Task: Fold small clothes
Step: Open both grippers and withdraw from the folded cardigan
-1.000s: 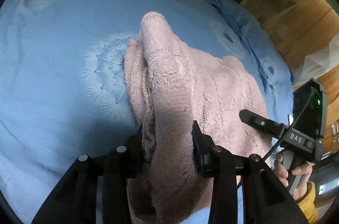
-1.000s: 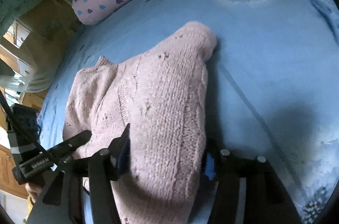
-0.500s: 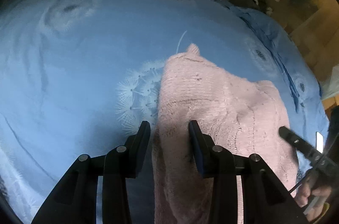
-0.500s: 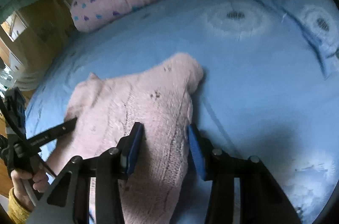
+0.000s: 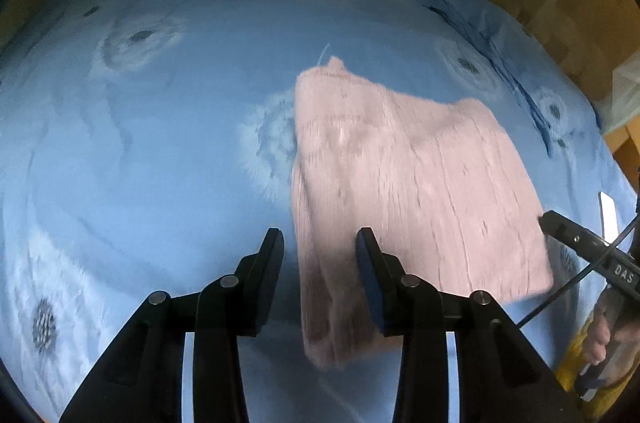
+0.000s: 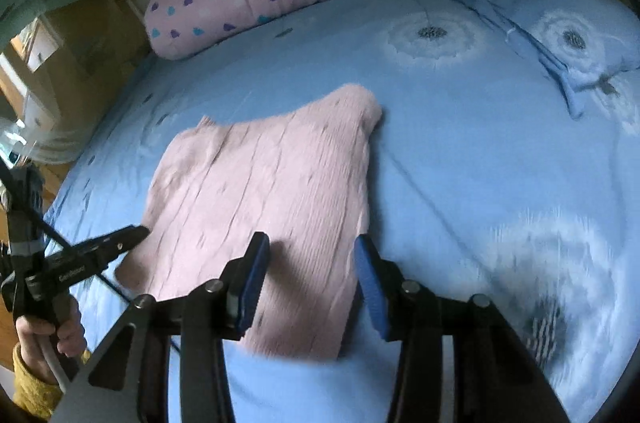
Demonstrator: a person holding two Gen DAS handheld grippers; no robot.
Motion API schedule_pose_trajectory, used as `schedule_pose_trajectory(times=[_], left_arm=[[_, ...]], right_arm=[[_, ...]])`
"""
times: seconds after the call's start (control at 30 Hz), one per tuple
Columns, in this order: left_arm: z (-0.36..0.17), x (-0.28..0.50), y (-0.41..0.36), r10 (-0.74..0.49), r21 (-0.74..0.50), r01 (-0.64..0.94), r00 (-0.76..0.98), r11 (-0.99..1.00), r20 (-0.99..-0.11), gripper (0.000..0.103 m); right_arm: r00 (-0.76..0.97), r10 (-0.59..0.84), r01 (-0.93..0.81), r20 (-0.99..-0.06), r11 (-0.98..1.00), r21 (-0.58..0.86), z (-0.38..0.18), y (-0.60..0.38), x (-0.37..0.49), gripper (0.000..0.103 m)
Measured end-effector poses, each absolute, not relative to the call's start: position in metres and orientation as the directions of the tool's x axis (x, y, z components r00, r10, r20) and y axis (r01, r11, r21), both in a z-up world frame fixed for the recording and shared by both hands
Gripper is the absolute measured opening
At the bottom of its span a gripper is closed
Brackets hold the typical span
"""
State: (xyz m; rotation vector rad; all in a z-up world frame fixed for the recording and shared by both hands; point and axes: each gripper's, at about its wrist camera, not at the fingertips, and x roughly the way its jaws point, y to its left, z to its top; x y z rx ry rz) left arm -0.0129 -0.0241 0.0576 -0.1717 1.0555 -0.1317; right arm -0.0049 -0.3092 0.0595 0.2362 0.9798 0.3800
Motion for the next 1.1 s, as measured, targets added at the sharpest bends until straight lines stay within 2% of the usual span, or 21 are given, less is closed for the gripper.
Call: schedule_pose_trajectory(times=[0.17,0.37,0.57,0.63,0.7,0.83,1.1], left_arm=[[0.05,-0.026,-0.026,-0.119,-0.132,0.007,0.489,0.991,-0.864,0.032],[0.062,-0.057,-0.023,-0.107,-0.134,-0.016,0.518,0.991,-0.849,0.032],[0.057,-0.081,-0.038,-0.119,-0.146,-0.02,0.482,0.989,-0.868,0.032],[0.052,-0.086,-0.048,-0.113,-0.132,-0.007,0.471,0.991,-0.875,0.032],[0.045,-0.088,-0.058,-0.096,-0.109,-0.002,0.453,0.994,-0.886,0.032],[0.029,-0.09,-0.076,-0.049,-0.057,-0.005,0.416,0.998,-0.908,0.033],[0.022,-0.096,-0.094,0.044,0.043,-0.014,0.467,0.999,-0.883,0.05]], right_arm=[[0.471,0.365,-0.2,-0.803,0.931,0.306,0.041,-0.306,-0.025,0.047],[0.454,0.449,-0.211,-0.769,0.893,0.397,0.044,-0.317,-0.045,0.047],[0.482,0.372,-0.249,-0.793,0.926,0.283,0.055,-0.32,-0.083,0.047],[0.498,0.344,-0.252,-0.796,0.936,0.246,0.056,-0.319,-0.091,0.057],[0.528,0.303,-0.247,-0.793,0.949,0.198,0.055,-0.316,-0.1,0.078],[0.556,0.248,-0.237,-0.794,0.962,0.135,0.047,-0.309,-0.107,0.082],[0.543,0.196,-0.199,-0.817,0.975,0.102,0.022,-0.299,-0.1,0.092]])
